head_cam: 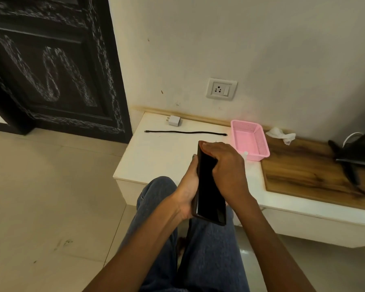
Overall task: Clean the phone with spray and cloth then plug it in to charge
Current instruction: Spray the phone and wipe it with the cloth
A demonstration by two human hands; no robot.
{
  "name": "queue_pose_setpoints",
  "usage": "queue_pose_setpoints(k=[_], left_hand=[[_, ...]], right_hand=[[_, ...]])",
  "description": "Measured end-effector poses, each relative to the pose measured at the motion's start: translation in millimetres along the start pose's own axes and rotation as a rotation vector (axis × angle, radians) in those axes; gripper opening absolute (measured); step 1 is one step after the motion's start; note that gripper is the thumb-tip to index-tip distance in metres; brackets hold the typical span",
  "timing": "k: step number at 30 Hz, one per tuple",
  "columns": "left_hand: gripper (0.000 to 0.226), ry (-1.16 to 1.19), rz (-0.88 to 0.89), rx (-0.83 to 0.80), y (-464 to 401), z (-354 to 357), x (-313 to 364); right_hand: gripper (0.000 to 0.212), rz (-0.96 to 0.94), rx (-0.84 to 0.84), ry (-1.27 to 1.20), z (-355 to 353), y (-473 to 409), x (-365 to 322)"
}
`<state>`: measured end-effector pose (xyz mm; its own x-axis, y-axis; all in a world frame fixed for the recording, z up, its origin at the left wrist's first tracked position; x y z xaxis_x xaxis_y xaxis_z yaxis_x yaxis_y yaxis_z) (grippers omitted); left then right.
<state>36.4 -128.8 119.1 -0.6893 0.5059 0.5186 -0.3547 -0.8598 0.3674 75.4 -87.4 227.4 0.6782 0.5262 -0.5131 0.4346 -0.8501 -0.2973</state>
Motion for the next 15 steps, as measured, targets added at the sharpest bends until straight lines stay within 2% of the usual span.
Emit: queue_pose_setpoints(k=[2,5,9,13,15], left_hand=[[0.059,0.043,0.011,-0.009,2.3,-4.5,1.4],[0.060,0.060,0.022,0.059,6.4,-23.6,5.6],[0.073,0.056,0.027,0.165,10.4,-37.0,12.6],[0.053,0.141,0.084,0.103,13.2,-17.4,18.3],[0.050,0.176,0.108,0.066,13.6,-12.0,19.3]], right_hand=[[0.036,0.004,-0.034,-0.028,9.8,7.9,-1.8],[0.043,-0.051,-0.036,-0.056,24.1,33.0,-19.9],[0.042,-0.120,-0.015,-0.016,34.3,45.4,-37.8],[0.039,-0.060,-0.049,-0.019,28.6,20.5,-29.6],[0.040,-0.012,-0.094,-0.023,30.4,6.9,-19.9]])
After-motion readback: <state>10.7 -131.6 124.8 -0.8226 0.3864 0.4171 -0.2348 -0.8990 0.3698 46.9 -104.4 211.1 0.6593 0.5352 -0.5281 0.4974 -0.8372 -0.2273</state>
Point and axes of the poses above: each hand's wrist, its own y-axis away from the middle knuckle, its own z-axis out of the palm, x = y × z, the point moved 9 cm from there along -y, towards the middle knuckle, and after that the axes turned 10 degrees about -x, right-handed, at the moved point
